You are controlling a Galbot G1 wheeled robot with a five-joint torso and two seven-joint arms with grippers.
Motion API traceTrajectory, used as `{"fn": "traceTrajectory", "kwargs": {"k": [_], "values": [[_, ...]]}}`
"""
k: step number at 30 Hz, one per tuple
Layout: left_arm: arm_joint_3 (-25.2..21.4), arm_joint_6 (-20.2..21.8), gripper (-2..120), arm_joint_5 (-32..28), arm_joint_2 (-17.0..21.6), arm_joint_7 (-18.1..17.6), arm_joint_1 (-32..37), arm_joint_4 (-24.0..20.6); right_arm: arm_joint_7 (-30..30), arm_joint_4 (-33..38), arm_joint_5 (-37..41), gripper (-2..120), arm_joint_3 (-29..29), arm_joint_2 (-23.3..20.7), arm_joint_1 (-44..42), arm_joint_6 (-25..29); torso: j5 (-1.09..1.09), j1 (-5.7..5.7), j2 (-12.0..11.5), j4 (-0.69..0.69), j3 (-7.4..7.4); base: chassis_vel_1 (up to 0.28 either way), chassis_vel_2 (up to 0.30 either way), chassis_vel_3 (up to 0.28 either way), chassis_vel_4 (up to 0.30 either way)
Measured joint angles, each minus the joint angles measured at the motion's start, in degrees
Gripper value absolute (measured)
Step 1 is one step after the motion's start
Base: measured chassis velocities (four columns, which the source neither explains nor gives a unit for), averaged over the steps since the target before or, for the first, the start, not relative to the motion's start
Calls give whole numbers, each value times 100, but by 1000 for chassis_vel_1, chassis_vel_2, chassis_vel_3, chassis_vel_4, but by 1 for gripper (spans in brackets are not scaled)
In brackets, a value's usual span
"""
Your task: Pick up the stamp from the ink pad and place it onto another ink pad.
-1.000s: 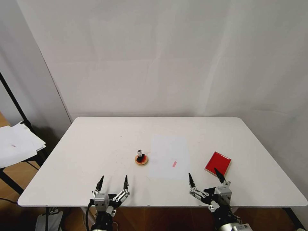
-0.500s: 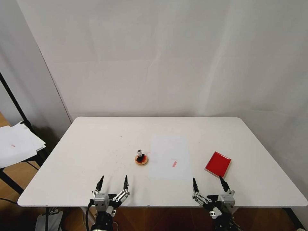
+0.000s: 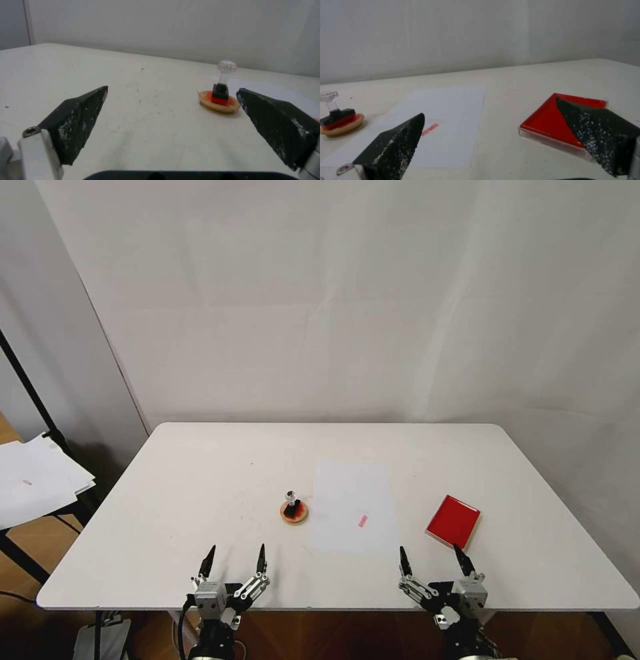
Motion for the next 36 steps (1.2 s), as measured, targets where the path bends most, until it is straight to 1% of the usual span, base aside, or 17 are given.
{"fn": "traceTrajectory", "kwargs": {"k": [36], "values": [[0, 0, 102, 0, 0, 0, 0, 0, 36, 22, 37, 100, -34, -23, -62, 43, 0, 0, 0, 0, 0, 0, 0, 0, 0]]}}
